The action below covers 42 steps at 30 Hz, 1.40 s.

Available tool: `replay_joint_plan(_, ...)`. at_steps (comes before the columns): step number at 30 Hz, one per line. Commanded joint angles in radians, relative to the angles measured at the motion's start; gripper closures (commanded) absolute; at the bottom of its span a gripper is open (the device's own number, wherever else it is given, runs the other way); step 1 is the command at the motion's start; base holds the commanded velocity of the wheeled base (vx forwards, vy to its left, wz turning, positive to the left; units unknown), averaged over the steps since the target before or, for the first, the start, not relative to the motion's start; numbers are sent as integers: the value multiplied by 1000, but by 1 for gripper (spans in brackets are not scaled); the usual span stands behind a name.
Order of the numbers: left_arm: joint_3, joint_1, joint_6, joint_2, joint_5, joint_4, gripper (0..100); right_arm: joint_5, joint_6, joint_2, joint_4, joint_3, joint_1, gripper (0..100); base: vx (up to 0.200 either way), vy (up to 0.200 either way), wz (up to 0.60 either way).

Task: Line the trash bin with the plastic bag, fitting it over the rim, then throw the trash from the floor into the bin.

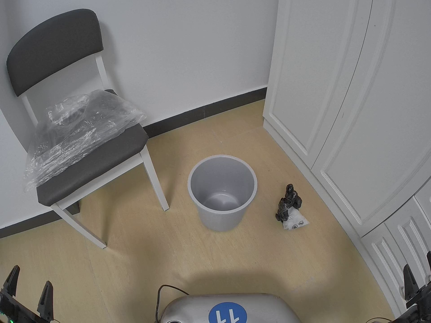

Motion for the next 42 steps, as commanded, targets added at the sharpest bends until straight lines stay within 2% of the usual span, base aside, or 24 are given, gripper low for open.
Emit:
replay_joint_plan(1,18,0,5,-16,-1,0,0,0,0,-16,0,16,0,0,0,0,0)
replay_joint_plan(30,18,0,14,-16,-4,2,0,0,8,-16,-2,18,0,0,0,0,0)
replay_joint_plan(35,18,0,15,-16,-4,2,0,7,-33,-16,-3,15,-2,0,0,0,0)
replay_joint_plan(38,18,0,31,-16,-15,2,0,56,-93,-16,-8,15,-2,0,0,0,0)
replay_joint_plan(42,18,1,46,-16,-45,2,0,74,-107,-16,-17,13,-2,0,0,0,0)
